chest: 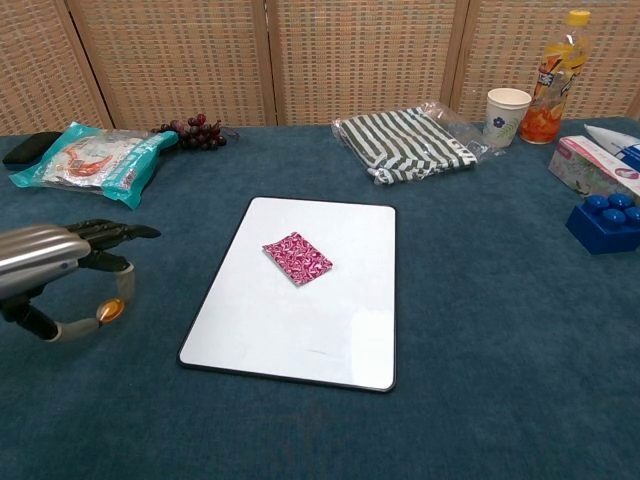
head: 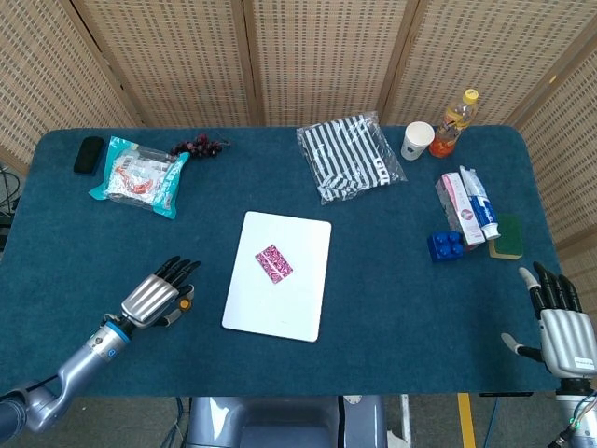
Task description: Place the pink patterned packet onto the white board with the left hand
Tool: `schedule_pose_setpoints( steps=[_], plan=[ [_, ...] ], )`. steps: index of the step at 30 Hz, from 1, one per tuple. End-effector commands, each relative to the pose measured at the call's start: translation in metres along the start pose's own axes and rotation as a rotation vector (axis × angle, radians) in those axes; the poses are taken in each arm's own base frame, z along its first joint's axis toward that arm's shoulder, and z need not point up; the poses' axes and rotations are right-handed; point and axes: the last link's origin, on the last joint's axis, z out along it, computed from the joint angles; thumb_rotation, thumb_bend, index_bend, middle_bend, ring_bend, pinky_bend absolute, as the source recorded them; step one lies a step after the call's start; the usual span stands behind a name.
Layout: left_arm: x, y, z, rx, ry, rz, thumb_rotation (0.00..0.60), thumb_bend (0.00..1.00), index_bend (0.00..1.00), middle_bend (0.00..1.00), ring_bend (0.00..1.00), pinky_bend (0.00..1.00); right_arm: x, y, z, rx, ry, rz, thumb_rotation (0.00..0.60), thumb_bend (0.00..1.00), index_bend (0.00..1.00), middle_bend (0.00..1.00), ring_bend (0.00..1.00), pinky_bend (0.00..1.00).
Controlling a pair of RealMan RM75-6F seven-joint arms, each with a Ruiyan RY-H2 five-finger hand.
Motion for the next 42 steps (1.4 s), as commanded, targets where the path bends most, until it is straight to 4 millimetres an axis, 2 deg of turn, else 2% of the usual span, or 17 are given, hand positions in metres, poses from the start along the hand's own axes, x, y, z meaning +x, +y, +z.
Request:
schedule_pose_setpoints(
  steps=[1,4,8,11,15,19,24,30,32,37,38,42],
  plan=[
    [0.029,0.003,0.022,-0.003,0.049,0.004,0.6,0.37,0.55,0.0,0.0,0.0,0.0,0.0,0.0,0.0,0.0,0.0,0.6,0.0,0.05,0.0,0.0,0.0],
    [0.05,0.012,0.044,-0.007,0.051,-0.014,0.6,0.37,0.55,0.0,0.0,0.0,0.0,0.0,0.0,-0.001,0.0,0.0,0.6,0.0,0.05,0.0,0.0,0.0],
    [0.078,0.033,0.079,-0.033,0.026,-0.044,0.6,0.37,0.55,0.0,0.0,0.0,0.0,0.0,0.0,-0.002,-0.002,0.002,0.6,0.0,0.05,0.0,0.0,0.0],
    [0.088,0.049,0.105,-0.04,0.029,-0.021,0.6,0.37,0.55,0.0,0.0,0.0,0.0,0.0,0.001,-0.002,-0.004,0.004,0.6,0.0,0.05,0.0,0.0,0.0],
    [0.087,0.064,0.136,-0.027,0.014,-0.035,0.6,0.37,0.55,0.0,0.0,0.0,0.0,0.001,0.001,-0.004,-0.007,0.008,0.6,0.0,0.05,0.0,0.0,0.0],
    [0.075,0.078,0.164,-0.007,-0.002,-0.041,0.6,0.37,0.55,0.0,0.0,0.0,0.0,0.001,0.002,-0.006,-0.01,0.009,0.6,0.0,0.05,0.0,0.0,0.0],
    [0.062,0.091,0.181,-0.003,-0.024,-0.044,0.6,0.36,0.55,0.0,0.0,0.0,0.0,0.002,0.002,-0.01,-0.011,0.008,0.6,0.0,0.05,0.0,0.0,0.0],
    [0.053,0.098,0.193,0.011,-0.039,-0.048,0.6,0.36,0.54,0.0,0.0,0.0,0.0,0.002,0.002,-0.012,-0.011,0.008,0.6,0.0,0.05,0.0,0.0,0.0],
    [0.052,0.099,0.194,0.015,-0.04,-0.048,0.6,0.36,0.5,0.0,0.0,0.0,0.0,0.002,0.002,-0.012,-0.011,0.009,0.6,0.0,0.05,0.0,0.0,0.0],
    [0.051,0.095,0.194,0.024,-0.04,-0.032,0.6,0.33,0.05,0.0,0.0,0.0,0.001,0.002,0.002,-0.011,-0.011,0.01,0.6,0.0,0.05,0.0,0.0,0.0],
    [0.052,0.095,0.194,0.024,-0.041,-0.03,0.6,0.32,0.01,0.0,0.0,0.0,0.001,0.002,0.002,-0.011,-0.011,0.009,0.6,0.0,0.05,0.0,0.0,0.0],
    [0.058,0.094,0.191,0.021,-0.012,-0.047,0.6,0.31,0.0,0.0,0.0,0.0,0.001,0.002,0.002,-0.012,-0.01,0.008,0.6,0.0,0.05,0.0,0.0,0.0]
  ],
)
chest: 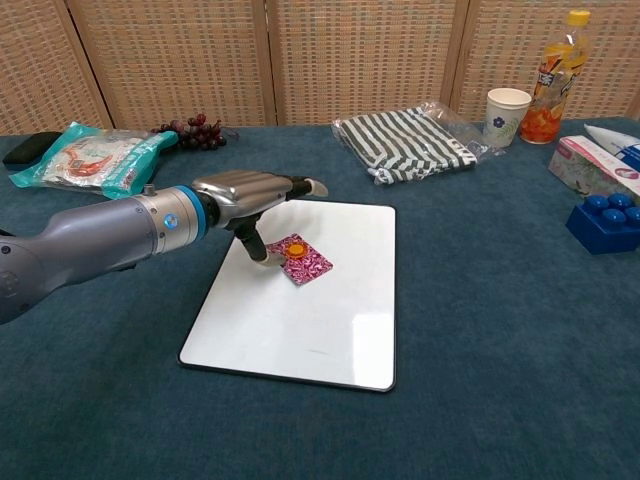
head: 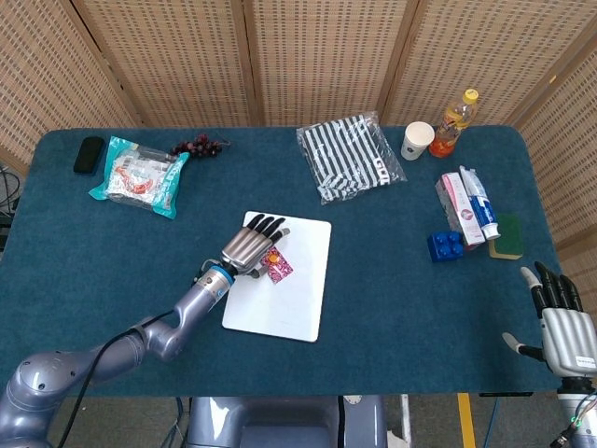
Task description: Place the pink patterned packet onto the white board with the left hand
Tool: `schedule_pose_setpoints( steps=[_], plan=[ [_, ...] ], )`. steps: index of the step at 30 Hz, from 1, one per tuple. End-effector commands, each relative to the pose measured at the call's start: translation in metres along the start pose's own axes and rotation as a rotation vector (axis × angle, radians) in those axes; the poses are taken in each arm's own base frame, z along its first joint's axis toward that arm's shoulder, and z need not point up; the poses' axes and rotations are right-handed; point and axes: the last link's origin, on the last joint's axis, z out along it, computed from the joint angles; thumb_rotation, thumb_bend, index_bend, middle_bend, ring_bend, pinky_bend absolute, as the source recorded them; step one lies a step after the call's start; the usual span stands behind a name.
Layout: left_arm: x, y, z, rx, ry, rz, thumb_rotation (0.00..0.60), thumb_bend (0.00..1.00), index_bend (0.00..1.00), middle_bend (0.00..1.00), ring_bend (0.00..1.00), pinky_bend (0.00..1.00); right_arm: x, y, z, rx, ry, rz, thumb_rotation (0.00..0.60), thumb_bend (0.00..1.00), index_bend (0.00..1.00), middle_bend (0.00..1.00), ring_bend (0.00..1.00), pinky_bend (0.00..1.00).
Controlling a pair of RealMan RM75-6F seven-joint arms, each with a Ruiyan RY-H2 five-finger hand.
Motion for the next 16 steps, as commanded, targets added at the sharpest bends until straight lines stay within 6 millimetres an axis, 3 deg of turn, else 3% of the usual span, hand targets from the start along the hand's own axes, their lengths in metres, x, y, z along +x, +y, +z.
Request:
schedule_pose_setpoints(
  steps=[1,5,7,9,11,16],
  plan=[
    [0.007,0.0,-0.003,-0.005,0.03,-0.023,0.6,0.3,0.0,0.0,0.0,0.0,0.0,0.0,0.0,0.0,0.0,-0.001,0.6,0.0,0.05,0.0,0.0,0.0],
    [0.027,-0.006,-0.019,-0.029,0.107,-0.053,0.6,0.23,0.0,0.0,0.0,0.0,0.0,0.001,0.0,-0.002,0.001,-0.001,0.6,0.0,0.05,0.0,0.0,0.0],
    [0.039,-0.015,-0.037,-0.034,0.16,-0.051,0.6,0.07,0.0,0.0,0.0,0.0,0.0,0.001,0.0,-0.002,0.002,-0.001,0.6,0.0,0.05,0.0,0.0,0.0],
    [0.049,-0.032,-0.061,-0.003,0.223,-0.023,0.6,0.0,0.0,0.0,0.0,0.0,0.0,0.001,0.0,-0.002,0.003,-0.002,0.6,0.0,0.05,0.0,0.0,0.0],
    [0.055,-0.05,-0.086,0.055,0.265,0.001,0.6,0.0,0.0,0.0,0.0,0.0,0.0,0.0,0.0,-0.002,0.004,-0.002,0.6,0.0,0.05,0.0,0.0,0.0],
    [0.053,-0.098,-0.176,0.258,0.37,-0.037,0.6,0.0,0.0,0.0,0.0,0.0,0.0,-0.001,-0.001,0.001,0.008,-0.007,0.6,0.0,0.05,0.0,0.0,0.0]
  ],
)
